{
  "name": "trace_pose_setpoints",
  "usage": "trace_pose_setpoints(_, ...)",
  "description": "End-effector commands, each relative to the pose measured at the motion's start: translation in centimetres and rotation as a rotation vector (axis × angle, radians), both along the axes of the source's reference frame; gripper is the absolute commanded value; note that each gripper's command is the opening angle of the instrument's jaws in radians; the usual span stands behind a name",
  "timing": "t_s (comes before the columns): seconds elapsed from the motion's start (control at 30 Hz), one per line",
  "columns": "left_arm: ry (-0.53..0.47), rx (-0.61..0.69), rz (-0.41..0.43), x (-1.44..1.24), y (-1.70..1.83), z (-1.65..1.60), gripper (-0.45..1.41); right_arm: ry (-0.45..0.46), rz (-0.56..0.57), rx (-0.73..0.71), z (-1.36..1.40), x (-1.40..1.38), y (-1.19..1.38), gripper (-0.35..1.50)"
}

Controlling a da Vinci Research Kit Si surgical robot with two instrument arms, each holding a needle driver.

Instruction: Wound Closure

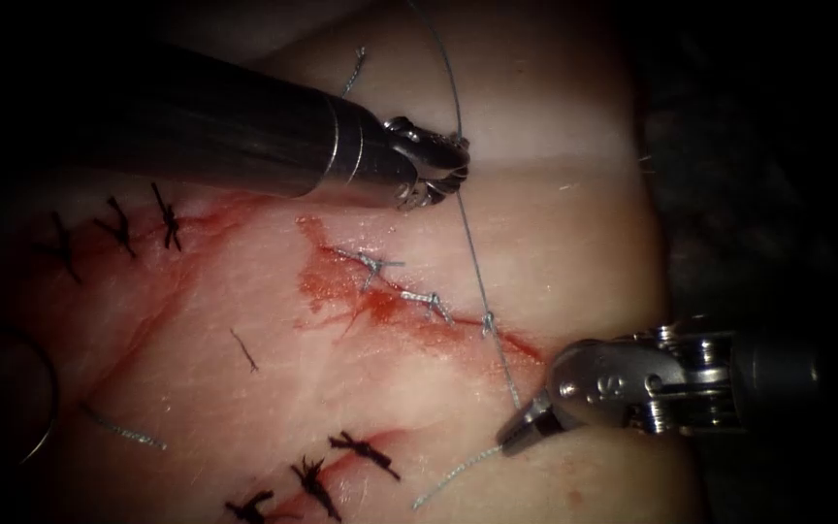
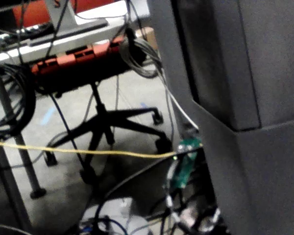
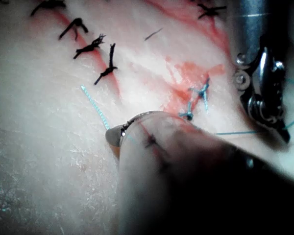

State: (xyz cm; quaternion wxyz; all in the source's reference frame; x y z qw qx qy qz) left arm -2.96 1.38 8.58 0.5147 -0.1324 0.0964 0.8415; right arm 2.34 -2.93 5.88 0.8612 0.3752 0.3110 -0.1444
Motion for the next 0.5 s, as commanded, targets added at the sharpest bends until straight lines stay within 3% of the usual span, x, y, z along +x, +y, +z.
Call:
trace_pose_setpoints(0.03, 0.003, -0.012, 0.011, -0.05, 0.0, 0.09, -0.45, -0.011, 0.027, 0.029, 0.05, 0.08, -0.08, -0.35)
trace_pose_setpoints(0.23, 0.018, -0.031, 0.022, -0.06, 0.06, 0.2, -0.45, -0.073, 0.136, 0.116, 0.08, 0.11, -0.23, -0.35)
trace_pose_setpoints(0.5, 0.021, -0.035, 0.019, -0.06, 0.09, 0.25, -0.45, -0.055, 0.134, 0.159, 0.09, 0.13, -0.39, -0.35)
